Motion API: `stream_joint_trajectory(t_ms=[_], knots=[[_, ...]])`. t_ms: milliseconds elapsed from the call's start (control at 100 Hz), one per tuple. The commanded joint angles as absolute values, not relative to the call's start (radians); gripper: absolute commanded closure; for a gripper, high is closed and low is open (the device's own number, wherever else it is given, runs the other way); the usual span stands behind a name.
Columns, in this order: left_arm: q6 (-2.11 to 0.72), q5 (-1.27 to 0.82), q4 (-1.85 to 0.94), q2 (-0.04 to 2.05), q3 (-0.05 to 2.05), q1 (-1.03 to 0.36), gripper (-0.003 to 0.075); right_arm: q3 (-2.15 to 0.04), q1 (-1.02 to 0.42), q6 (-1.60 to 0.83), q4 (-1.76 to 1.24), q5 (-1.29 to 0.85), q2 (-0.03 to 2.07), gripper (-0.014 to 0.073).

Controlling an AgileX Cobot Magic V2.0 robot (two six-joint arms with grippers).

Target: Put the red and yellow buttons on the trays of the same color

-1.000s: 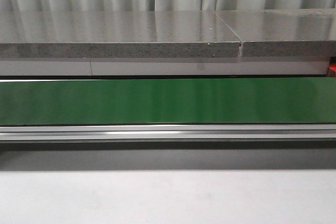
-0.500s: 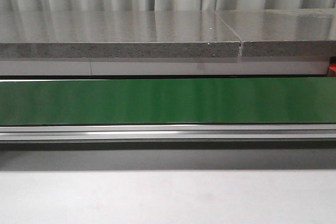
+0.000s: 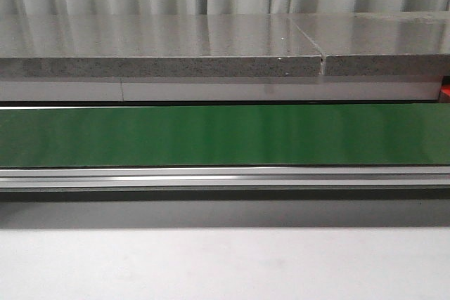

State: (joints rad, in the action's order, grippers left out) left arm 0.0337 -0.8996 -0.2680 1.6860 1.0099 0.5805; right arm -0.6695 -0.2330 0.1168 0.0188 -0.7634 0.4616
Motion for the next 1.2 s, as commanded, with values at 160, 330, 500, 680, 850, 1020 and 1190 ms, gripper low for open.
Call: stream_joint_trajectory(t_ms=[160,330,500,680,850,1020,1190], knots=[[0.046,-0.897,-0.291,1.654,1.041,0.582,0.0323,-0.694,-0.232,0.107,0.02,-0.694,0.464,0.0659],[0.044,-0.897,-0.291,1.654,1.041,0.582,0.0446,-0.694,-0.232,0.107,0.02,-0.694,0.464,0.0659],[0.039,-0.897,-0.291,1.645,1.041,0.582,0.0484,-0.694,-0.232,0.107,0.02,-0.694,0.464,0.0659],[-0.01,-0.899,-0.288,1.579,1.05,0.578,0.0484,-0.694,-0.232,0.107,0.02,-0.694,0.464,0.0659],[-0.051,-0.943,-0.277,1.529,1.118,0.571,0.0484,-0.694,-0.232,0.107,0.02,-0.694,0.464,0.0659],[-0.066,-1.011,-0.272,1.513,1.211,0.528,0.0484,-0.694,-0.232,0.107,0.02,-0.694,0.464,0.0659],[-0.065,-1.07,-0.272,1.513,1.286,0.436,0.0484,-0.694,-0.232,0.107,0.02,-0.694,0.464,0.0659]])
